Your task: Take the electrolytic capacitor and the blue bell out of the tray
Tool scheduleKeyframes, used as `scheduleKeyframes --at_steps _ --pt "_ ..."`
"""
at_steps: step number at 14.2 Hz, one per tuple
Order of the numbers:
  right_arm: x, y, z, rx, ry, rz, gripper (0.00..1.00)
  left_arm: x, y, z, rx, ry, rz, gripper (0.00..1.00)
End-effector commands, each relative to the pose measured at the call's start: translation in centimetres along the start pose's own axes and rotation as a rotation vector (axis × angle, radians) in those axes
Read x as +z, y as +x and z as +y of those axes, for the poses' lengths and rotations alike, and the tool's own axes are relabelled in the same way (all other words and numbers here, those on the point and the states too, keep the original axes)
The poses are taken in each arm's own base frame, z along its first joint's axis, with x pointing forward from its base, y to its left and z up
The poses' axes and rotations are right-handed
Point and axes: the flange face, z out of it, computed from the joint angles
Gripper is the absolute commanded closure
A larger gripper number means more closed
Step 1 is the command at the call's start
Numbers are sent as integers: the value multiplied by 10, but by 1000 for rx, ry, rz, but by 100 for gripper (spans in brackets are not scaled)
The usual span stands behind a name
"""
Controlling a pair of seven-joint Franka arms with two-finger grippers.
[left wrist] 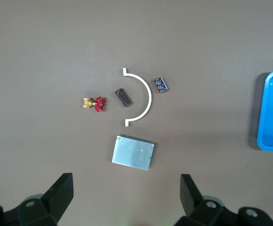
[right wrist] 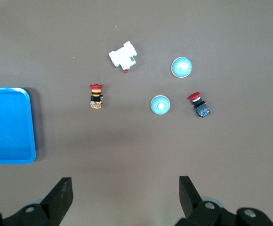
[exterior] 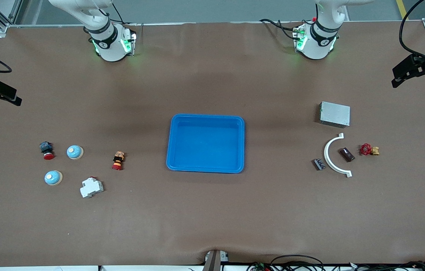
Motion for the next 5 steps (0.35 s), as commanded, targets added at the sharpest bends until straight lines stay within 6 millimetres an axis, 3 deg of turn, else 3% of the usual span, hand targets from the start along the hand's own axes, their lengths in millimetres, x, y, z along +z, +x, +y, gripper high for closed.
scheduleKeyframes --at_steps 1,5 --pt "-4 -10 4 -20 -18 9 0 -6 1 5 29 2 -4 0" --pt "-16 -19 2 -34 -20 32 0 -6 1 3 23 1 -5 0"
